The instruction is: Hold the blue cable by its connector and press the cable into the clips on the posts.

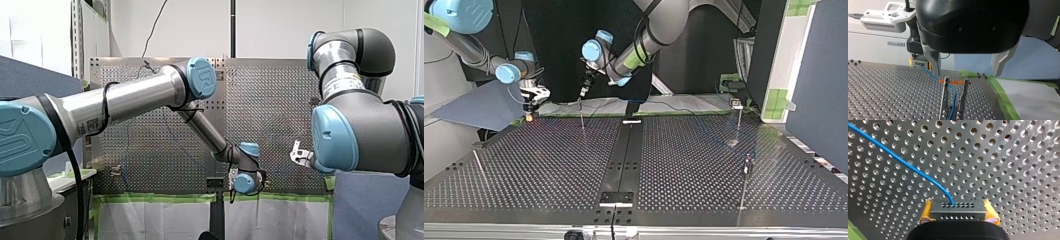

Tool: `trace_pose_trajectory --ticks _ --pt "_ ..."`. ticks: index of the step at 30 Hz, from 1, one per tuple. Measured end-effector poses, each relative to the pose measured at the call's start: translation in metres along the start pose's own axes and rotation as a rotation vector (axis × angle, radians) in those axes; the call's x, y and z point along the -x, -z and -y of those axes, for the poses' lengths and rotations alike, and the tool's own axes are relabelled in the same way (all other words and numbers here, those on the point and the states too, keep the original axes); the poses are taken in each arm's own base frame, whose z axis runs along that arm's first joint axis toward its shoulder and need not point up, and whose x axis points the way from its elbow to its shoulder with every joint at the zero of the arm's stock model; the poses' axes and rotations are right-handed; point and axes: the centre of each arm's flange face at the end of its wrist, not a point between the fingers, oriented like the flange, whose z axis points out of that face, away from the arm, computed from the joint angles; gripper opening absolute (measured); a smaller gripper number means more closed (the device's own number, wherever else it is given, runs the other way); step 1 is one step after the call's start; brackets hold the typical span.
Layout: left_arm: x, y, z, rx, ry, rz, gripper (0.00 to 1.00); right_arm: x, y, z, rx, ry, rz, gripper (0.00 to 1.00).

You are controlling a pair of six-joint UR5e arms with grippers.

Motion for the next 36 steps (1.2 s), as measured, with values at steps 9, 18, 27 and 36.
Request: trace_pose_trajectory --ticks 9,18,27,36 --pt "0.0 0.0 0.0 0.0 0.001 -0.001 1.0 0.0 0.0 0.0 0.0 0.0 0.0 0.0" --pt "-0.002 0.004 -0.002 0.012 -0.02 -0.031 1.0 0.001 0.0 0.0 0.001 0.0 0.004 0.0" --pt "0.02 0.026 0.012 -0.003 -0.082 -0.017 1.0 0.0 0.001 -0.003 0.007 -0.004 0.01 0.0" --pt "0.055 0.05 0.034 -0.04 -0.023 0.058 1.0 0.0 0.001 -0.005 0.01 -0.015 0.007 0.0"
